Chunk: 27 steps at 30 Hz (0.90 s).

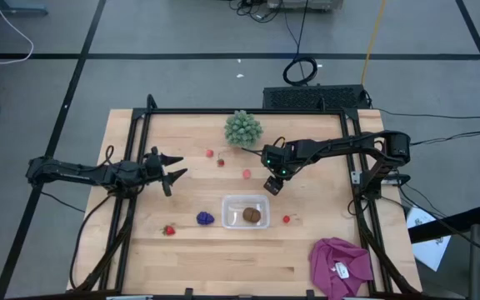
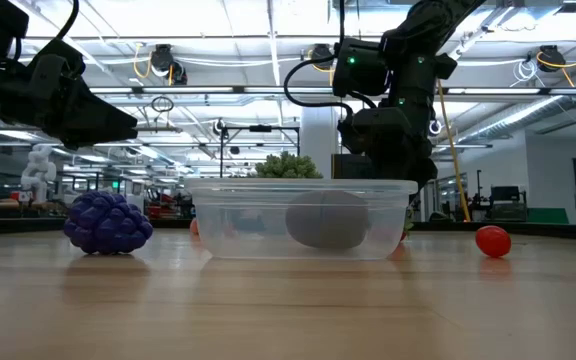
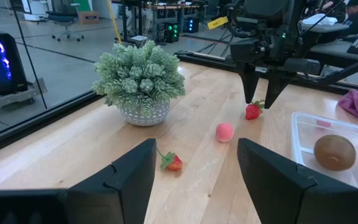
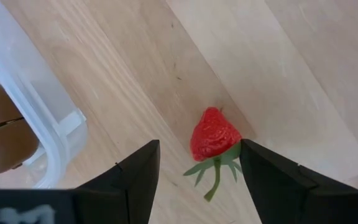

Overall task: Pick and placing Produce into tupperware
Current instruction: Put the right red strawberry into the transparent bin

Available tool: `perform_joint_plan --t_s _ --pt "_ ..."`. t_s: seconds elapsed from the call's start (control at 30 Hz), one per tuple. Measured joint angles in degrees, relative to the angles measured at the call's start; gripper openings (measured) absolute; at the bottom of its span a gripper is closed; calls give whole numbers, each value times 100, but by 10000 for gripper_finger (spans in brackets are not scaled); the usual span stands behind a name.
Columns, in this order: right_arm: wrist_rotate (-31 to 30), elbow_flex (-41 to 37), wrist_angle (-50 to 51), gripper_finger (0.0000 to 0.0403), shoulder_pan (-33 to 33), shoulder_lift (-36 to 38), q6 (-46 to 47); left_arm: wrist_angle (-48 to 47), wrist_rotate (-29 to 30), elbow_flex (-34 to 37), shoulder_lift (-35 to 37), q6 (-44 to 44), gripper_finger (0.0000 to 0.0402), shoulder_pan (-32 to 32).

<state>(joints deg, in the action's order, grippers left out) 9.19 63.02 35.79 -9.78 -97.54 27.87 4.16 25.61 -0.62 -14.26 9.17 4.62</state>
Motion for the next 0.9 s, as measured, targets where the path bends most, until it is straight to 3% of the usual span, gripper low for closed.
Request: perform_joint_plan --t_s 0.9 --pt "-28 2 -61 205 -62 -527 -16 -10 0 -2 -1 2 230 0"
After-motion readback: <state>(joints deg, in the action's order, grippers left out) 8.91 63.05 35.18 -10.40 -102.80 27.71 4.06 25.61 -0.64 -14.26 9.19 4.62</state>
